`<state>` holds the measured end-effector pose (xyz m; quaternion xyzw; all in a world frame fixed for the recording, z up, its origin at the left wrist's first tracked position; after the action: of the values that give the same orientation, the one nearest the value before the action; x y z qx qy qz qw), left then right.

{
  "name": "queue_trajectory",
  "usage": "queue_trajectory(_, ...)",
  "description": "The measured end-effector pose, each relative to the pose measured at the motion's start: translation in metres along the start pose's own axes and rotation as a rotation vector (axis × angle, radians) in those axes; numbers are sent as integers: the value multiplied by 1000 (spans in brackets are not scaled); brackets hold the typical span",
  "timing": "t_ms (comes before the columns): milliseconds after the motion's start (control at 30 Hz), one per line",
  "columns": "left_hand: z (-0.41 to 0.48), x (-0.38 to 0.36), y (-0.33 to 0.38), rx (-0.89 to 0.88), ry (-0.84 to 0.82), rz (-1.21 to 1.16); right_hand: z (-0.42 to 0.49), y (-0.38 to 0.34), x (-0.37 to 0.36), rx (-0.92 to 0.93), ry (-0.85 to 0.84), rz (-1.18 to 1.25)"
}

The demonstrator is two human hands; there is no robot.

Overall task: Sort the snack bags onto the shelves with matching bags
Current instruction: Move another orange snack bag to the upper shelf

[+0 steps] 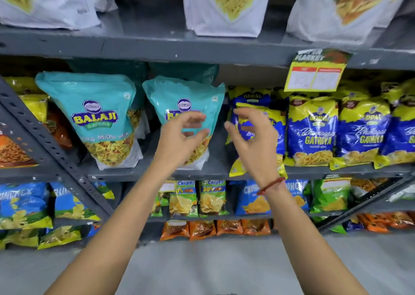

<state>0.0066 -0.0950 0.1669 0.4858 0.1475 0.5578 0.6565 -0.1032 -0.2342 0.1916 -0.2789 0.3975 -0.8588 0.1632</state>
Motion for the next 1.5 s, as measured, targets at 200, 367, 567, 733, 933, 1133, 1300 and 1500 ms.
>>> queue_trajectory(200, 62, -10, 148, -332, 38, -169, 49, -78, 116, 240, 253, 89)
queue_trajectory(367, 111, -45, 205, -493, 48, -83, 102, -72, 183, 207, 378, 82)
queue_trajectory(567, 151, -105, 185, -366, -101, 184, 165, -16, 191, -42, 131, -37)
queue_trajectory(733, 168, -120, 167, -189, -238, 202, 183, 16, 168, -168, -149, -97)
queue_trajectory(933, 177, -124, 166, -143, -254, 175, 194, 19, 169, -194, -155, -95)
queue_trajectory(1133, 183, -144, 179, -146, -218, 87, 201, 24, 195, -182, -145, -36)
queue_trajectory(1300, 187, -189, 201, -160, -263, 31, 212, 41, 243, -149, -139, -53)
queue_trajectory(1500, 189, -247, 222, -183, -344, 81, 214, 58, 289, -170, -103, -73)
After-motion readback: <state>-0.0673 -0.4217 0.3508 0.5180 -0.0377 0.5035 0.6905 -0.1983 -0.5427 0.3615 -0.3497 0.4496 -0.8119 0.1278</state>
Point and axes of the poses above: each hand's wrist, its own z-axis towards the middle knuckle, its own x-axis out of the back of the hand, y = z × x, the point moved 10 cm from there along z, towards the middle knuckle, and after that the axes turned 9 degrees about -x, right-handed, at the moved point
